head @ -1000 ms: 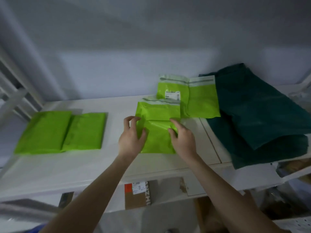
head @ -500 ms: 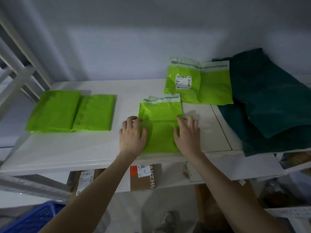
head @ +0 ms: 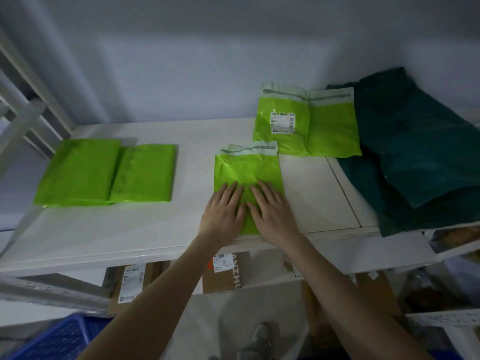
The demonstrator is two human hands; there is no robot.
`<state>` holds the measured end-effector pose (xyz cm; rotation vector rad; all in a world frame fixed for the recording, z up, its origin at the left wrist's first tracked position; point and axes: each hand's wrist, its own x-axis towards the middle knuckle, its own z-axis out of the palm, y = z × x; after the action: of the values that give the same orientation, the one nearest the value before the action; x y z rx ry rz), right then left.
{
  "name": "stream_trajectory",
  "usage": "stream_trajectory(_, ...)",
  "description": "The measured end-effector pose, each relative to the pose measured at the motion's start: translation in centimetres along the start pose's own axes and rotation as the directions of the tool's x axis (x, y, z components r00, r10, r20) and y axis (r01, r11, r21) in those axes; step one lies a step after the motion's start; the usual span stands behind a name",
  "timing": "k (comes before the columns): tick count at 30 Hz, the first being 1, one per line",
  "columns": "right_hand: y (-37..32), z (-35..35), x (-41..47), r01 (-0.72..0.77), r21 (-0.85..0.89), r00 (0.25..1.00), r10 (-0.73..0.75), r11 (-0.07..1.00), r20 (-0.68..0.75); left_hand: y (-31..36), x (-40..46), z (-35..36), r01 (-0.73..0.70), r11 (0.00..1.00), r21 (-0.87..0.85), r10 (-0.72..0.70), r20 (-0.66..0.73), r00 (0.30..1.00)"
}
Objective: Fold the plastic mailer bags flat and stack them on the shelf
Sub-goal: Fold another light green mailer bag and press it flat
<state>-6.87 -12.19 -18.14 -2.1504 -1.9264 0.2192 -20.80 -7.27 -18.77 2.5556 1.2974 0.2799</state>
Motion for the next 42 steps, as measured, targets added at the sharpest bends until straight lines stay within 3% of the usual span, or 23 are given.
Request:
stream_trajectory(9, -0.6, -0.4, -0.1, -0.043, -0.059, 0.997, 0.047, 0.997, 0.063, 0.2, 0.1, -0.8, 0.019, 1.000, 0.017, -0.020, 0.064, 0.998)
stream_trajectory(24, -1.5, -2.3, -0.1, -0.073, -0.134, 0.994, 0.083, 0.988, 0.069, 0.3, -0.5, -1.9, 0.083, 0.993, 0.081, -0.087, 0.051, 0.995)
stream_trajectory(33, -1.2, -1.1, -1.5, -0.067, -0.038, 0.994, 0.070, 0.997, 0.078, 0.7, -2.0, -0.8, 0.154, 0.985, -0.076, -0.151, 0.043, 0.988)
stream_trajectory(37, -1.2, -3.3, 0.5, -0.128, 0.097, 0.991, 0.123, 0.987, 0.056, 1.3, -1.0, -3.4, 0.293, 0.919, -0.263, -0.322, -0.072, 0.944)
stream_trajectory(42, -1.4, -4.0, 4.6, -0.053, 0.069, 0.982, 0.064, 0.996, -0.176, 1.3, 3.5, -4.2, 0.195, 0.957, -0.215, -0.243, -0.227, 0.943)
